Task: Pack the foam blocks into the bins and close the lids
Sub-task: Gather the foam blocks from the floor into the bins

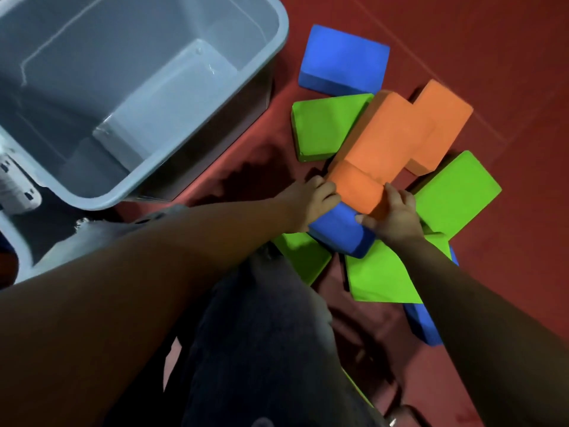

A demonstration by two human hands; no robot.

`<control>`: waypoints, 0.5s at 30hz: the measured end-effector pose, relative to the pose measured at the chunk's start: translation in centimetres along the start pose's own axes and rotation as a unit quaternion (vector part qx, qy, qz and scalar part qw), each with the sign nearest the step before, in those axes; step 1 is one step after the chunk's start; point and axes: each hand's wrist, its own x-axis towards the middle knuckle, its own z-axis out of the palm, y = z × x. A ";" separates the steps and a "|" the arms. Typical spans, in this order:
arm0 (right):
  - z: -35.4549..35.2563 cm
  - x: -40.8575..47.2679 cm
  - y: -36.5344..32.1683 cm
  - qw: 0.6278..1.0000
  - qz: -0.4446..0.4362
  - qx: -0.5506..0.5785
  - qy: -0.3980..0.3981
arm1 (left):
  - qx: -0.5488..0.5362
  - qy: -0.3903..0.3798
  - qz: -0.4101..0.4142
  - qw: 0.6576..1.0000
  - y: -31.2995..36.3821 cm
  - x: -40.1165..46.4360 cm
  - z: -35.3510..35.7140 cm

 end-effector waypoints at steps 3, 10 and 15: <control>-0.3 0.6 -0.4 1.000 0.008 0.011 -0.013 | 0.030 -0.017 -0.012 0.999 0.6 -0.1 -1.2; -0.4 1.1 0.0 0.997 0.024 -0.002 -0.079 | -0.022 -0.068 -0.087 0.994 -2.0 -1.7 -2.3; -0.8 -0.2 -1.0 0.997 -0.008 -0.064 -0.044 | -0.077 -0.031 -0.051 0.995 -3.4 -2.9 -4.3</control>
